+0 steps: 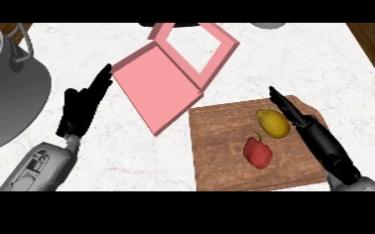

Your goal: Pick the lemon from the cutting board and place it in the cardboard box

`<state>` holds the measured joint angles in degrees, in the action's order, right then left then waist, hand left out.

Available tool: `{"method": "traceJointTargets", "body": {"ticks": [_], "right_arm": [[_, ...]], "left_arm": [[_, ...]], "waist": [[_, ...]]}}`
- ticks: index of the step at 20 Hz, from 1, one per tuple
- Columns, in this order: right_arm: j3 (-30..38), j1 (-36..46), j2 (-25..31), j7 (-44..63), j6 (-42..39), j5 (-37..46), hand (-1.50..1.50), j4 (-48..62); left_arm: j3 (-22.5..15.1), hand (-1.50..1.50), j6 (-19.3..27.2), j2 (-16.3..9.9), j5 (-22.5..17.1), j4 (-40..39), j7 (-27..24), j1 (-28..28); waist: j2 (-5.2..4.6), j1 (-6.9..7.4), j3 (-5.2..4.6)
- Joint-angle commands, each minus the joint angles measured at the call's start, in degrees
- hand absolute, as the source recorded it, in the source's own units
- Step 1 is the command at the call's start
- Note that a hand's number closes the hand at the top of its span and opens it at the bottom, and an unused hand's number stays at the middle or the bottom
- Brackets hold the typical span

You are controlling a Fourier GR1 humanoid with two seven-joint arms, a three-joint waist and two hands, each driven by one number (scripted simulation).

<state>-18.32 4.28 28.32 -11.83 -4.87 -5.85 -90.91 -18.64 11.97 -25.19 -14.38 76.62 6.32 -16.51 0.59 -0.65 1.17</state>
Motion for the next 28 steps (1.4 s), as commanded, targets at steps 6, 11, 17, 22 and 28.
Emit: {"method": "traceJointTargets", "body": {"ticks": [6, 11, 17, 22, 28], "right_arm": [[6.81, 15.61, -7.65, -3.07, -12.46, -20.46, -1.50, -0.44], [11.18, 15.20, -9.33, -2.02, 2.09, -8.44, -1.50, 12.73], [12.76, 21.54, -0.75, -12.27, -10.19, -3.17, -1.50, 23.55], [7.95, 24.60, 10.94, -10.80, -13.70, 7.85, -1.50, 21.06], [-0.07, 29.32, 19.86, -5.18, -25.07, 15.87, -1.50, 18.00]], "left_arm": [[3.20, 0.00, 5.08, -5.15, 5.76, 1.89, -4.50, 4.19], [1.63, 0.00, 8.02, -1.20, 6.53, 3.27, -4.92, 9.66], [4.13, 0.00, 6.16, -2.87, 6.06, 7.86, -3.51, 13.15], [3.10, 0.00, 8.05, -1.96, 7.22, 9.92, -1.40, 13.09], [4.11, 0.00, 7.16, -2.64, 7.04, 10.06, -2.35, 14.17]], "waist": [[-0.62, 5.58, -0.97], [-0.79, 2.53, -1.09], [-0.77, 1.75, -1.15], [-0.65, 1.78, -1.18], [-0.46, 1.74, -1.29]]}}
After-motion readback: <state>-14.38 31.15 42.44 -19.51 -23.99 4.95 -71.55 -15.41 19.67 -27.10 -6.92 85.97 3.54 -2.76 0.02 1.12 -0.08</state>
